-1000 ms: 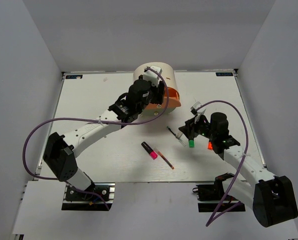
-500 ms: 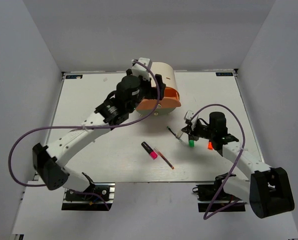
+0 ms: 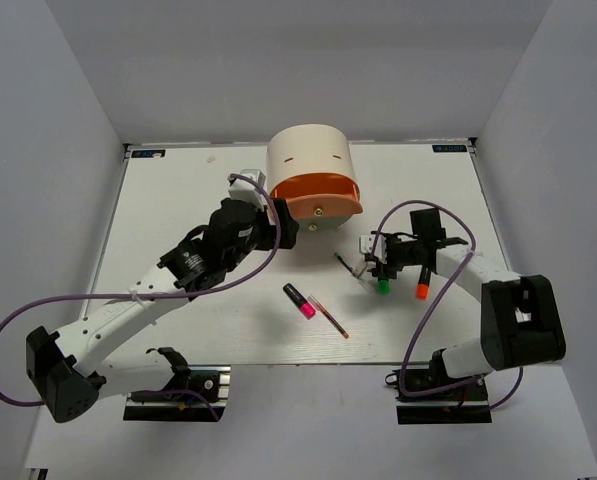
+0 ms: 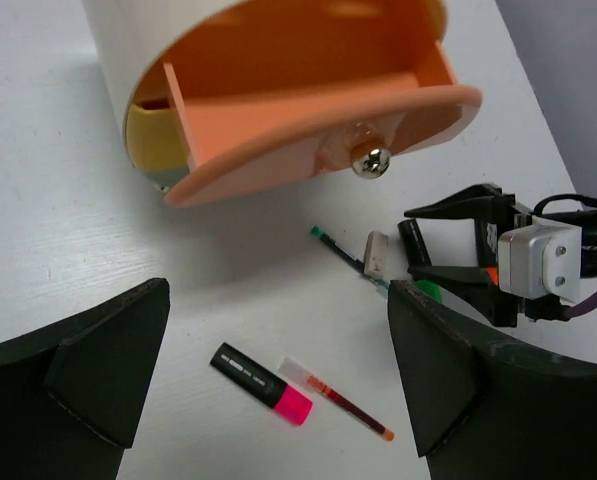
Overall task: Sort the stationery into containers
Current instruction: Pick up the stationery from the center of the board.
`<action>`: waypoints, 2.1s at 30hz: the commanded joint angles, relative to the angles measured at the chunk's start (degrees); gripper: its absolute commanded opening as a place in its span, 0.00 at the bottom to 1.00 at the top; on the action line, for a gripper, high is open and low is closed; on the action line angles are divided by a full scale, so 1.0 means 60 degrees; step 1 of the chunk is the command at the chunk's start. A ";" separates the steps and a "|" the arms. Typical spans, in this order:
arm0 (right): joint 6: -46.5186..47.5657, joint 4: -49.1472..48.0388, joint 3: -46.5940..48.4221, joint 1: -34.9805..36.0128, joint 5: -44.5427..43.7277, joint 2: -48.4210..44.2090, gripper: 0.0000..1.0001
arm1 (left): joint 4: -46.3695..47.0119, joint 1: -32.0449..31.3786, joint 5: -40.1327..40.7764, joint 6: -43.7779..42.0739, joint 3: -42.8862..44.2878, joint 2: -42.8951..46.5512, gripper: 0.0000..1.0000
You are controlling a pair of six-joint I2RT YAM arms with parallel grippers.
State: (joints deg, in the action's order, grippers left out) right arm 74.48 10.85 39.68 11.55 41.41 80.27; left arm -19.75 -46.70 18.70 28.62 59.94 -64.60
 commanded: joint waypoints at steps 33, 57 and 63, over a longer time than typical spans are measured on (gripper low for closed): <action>0.6982 0.6145 0.4153 0.0447 -0.0265 0.4360 0.56 | -0.0092 -0.0039 0.0004 0.0738 -0.0908 0.0102 0.99; 0.4551 0.7420 0.4106 0.0418 0.1784 -0.0061 0.00 | 0.0463 -0.0039 -0.0260 0.0738 -0.1743 0.0190 0.99; 0.0562 0.5242 0.4972 0.0462 0.3352 -0.1263 0.00 | 0.0552 -0.0039 -0.0436 0.0738 -0.1831 0.0015 0.99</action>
State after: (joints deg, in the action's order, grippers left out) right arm 92.62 49.69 65.89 14.13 53.74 75.42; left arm -17.85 -46.68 17.19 32.69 49.30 -64.58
